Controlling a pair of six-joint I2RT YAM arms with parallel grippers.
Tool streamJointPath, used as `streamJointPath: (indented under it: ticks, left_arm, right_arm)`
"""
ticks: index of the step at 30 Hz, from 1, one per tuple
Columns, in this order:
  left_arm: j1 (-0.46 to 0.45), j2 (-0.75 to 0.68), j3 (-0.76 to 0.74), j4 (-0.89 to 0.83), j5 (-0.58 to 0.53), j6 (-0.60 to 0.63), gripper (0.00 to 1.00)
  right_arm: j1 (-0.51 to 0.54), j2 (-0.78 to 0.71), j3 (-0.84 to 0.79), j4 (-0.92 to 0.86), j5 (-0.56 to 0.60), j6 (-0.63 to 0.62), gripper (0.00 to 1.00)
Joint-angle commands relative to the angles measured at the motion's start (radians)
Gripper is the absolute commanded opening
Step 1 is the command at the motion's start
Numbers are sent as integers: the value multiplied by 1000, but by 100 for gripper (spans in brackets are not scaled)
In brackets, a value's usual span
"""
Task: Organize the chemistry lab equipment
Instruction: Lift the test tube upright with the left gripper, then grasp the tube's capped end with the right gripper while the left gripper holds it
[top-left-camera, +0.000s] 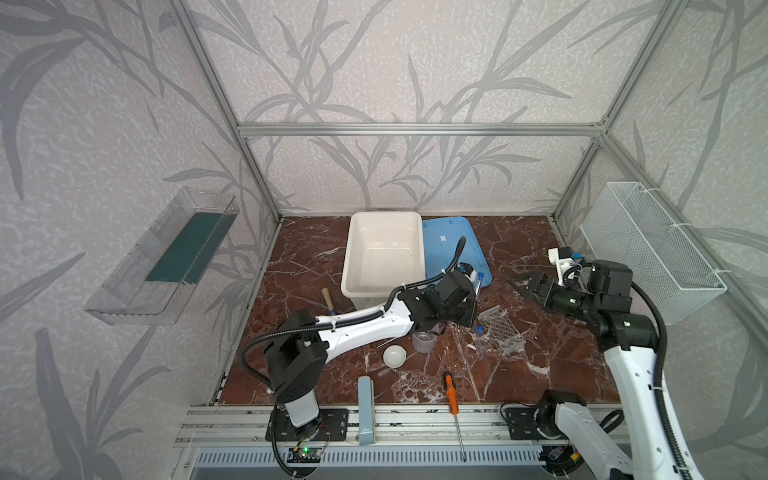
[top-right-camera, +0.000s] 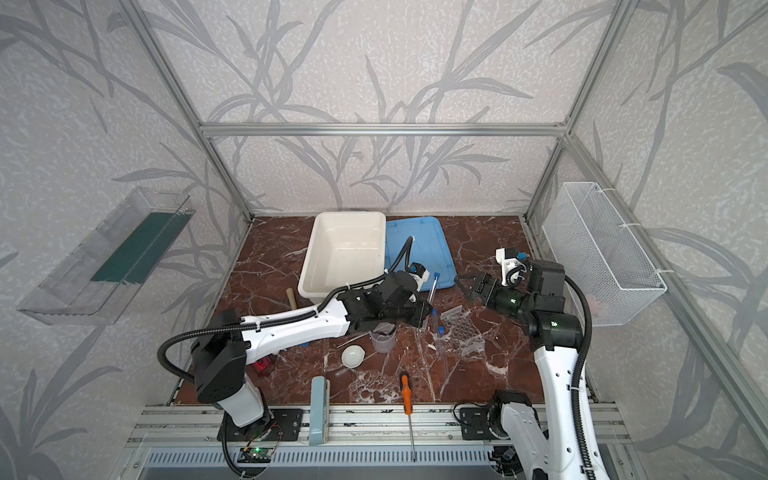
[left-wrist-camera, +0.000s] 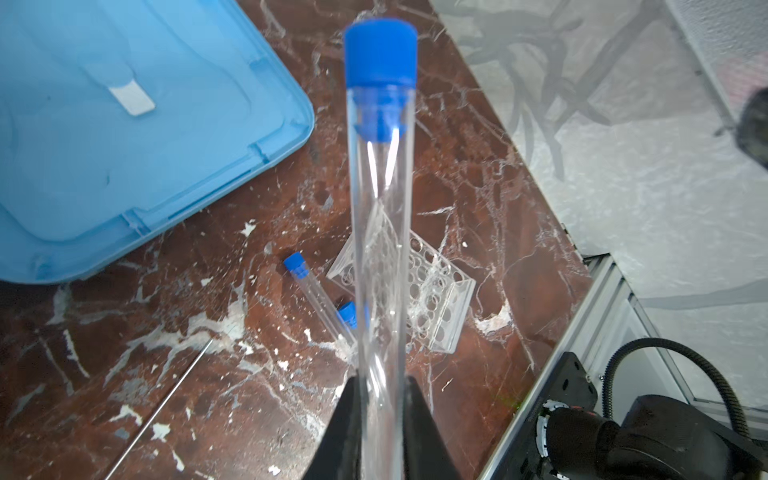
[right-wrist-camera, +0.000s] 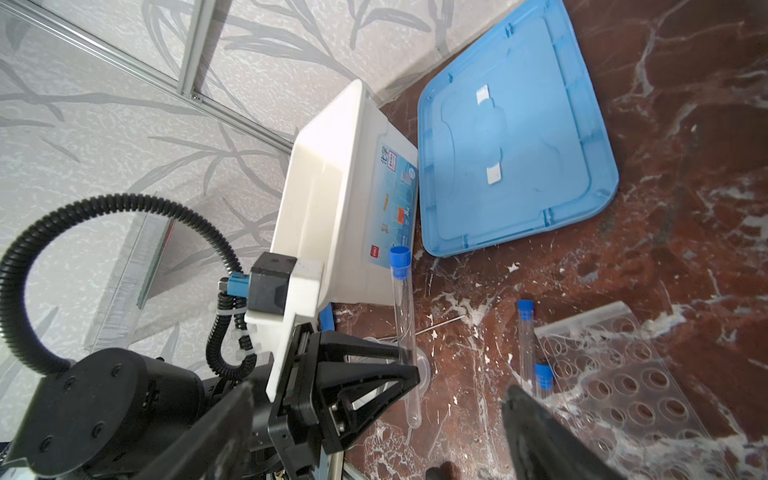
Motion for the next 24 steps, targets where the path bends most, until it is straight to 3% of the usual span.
streamJointPath:
  ticks: [1, 4, 14, 24]
  left_arm:
    - [-12, -71, -37, 107, 3, 49, 18]
    - [-21, -109, -63, 118, -5, 53, 18]
    - [-47, -149, -115, 134, -10, 26, 18]
    - [-48, -130, -91, 110, -8, 25, 18]
  right_arm:
    - [36, 12, 28, 53, -7, 16, 87]
    - [101, 36, 32, 106, 45, 30, 77]
    - [352, 145, 74, 127, 315, -15, 70]
    - [418, 158, 21, 169, 407, 3, 46]
